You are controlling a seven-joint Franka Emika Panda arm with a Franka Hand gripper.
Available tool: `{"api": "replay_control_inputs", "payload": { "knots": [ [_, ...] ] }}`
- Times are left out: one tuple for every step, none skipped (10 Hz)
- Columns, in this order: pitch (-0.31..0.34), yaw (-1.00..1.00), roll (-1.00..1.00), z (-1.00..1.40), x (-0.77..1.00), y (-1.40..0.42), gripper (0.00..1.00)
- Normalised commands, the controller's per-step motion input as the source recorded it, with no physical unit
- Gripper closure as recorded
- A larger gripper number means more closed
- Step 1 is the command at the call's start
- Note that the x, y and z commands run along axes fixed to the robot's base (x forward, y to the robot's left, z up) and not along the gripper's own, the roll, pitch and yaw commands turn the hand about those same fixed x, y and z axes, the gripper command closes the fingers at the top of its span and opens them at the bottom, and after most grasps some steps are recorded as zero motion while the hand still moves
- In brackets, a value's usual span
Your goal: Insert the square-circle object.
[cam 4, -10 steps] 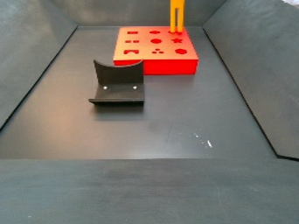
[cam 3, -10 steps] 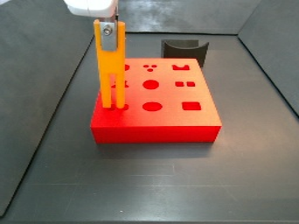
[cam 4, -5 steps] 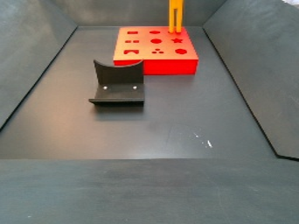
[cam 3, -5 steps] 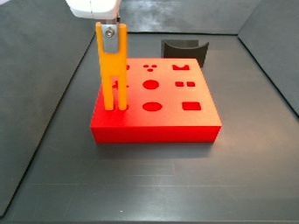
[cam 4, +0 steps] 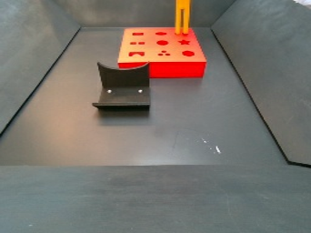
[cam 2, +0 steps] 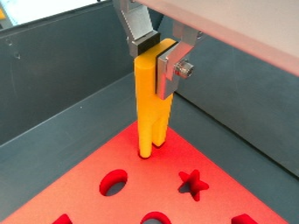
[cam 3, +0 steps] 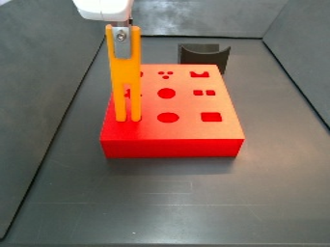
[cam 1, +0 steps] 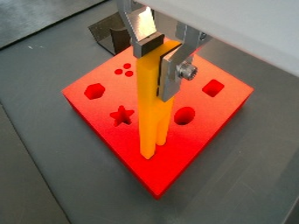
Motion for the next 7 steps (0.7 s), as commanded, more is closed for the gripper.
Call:
{"api": "replay_control_inputs", "payload": {
  "knots": [
    [-0.077,0.02,0.0,-0.14,0.19,0.0,1.0],
    [-0.046,0.0,0.0,-0.11,0.01,0.0,1.0],
    [0.0,0.0,0.02,-0.05,0.0,0.0,1.0],
    [0.003,0.0,0.18,-0.19,0.0,-0.01,1.0],
    [0.0,0.0,0.39,-0.36,0.0,-0.17,1.0],
    [0.0,0.0,0.23,-0.35,0.0,-0.06,1.0],
    [0.0,0.0,0.14,-0.33,0.0,-0.04,1.0]
  ]
}}
